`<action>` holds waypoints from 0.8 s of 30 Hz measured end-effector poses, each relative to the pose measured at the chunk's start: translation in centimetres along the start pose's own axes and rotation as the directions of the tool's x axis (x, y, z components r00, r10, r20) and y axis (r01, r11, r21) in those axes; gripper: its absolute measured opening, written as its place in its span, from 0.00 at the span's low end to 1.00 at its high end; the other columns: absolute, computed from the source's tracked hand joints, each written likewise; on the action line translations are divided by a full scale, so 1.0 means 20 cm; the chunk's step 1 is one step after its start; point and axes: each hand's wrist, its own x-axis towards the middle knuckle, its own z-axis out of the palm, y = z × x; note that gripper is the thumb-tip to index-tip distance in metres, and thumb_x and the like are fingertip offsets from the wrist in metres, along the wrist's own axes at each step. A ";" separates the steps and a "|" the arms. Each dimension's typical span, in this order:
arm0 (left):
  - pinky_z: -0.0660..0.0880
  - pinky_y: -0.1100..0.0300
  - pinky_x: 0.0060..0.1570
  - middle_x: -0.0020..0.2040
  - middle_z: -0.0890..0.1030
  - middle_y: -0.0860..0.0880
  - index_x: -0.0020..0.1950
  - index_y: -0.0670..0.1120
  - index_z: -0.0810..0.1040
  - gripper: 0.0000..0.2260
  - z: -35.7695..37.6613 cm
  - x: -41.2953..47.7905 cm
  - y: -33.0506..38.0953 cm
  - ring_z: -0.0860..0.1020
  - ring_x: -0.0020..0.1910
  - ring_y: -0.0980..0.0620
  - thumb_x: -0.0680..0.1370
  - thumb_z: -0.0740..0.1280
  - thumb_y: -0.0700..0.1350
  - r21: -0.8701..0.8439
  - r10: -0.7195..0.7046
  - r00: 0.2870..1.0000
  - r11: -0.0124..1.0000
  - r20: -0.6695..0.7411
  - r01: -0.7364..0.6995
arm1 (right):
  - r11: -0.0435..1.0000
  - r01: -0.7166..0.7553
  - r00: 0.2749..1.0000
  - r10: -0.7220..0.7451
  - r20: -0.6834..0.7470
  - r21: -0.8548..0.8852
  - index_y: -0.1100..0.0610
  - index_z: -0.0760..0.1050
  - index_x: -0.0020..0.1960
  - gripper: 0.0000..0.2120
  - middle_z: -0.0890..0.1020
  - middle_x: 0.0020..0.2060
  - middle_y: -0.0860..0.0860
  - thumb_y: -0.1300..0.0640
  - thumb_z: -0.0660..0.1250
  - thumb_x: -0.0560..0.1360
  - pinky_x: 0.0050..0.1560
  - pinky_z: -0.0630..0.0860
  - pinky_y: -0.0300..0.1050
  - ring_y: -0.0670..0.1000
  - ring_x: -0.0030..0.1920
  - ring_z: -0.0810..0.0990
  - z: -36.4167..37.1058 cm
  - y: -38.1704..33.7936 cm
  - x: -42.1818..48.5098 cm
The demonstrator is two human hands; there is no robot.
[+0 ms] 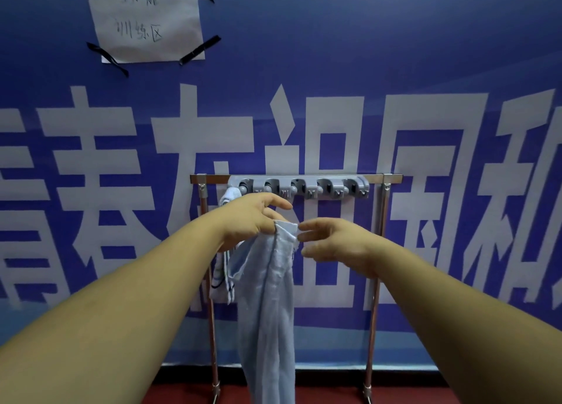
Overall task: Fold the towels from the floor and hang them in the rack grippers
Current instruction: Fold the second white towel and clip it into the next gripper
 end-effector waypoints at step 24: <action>0.82 0.43 0.63 0.54 0.86 0.43 0.61 0.51 0.81 0.21 0.01 0.06 -0.04 0.85 0.59 0.43 0.71 0.76 0.35 0.136 -0.066 0.991 0.987 -0.117 0.082 | 0.907 0.155 0.957 -0.236 -0.167 -0.390 0.48 0.73 0.54 0.18 0.81 0.46 0.49 0.41 0.76 0.73 0.39 0.77 0.44 0.48 0.42 0.80 0.22 -0.08 0.05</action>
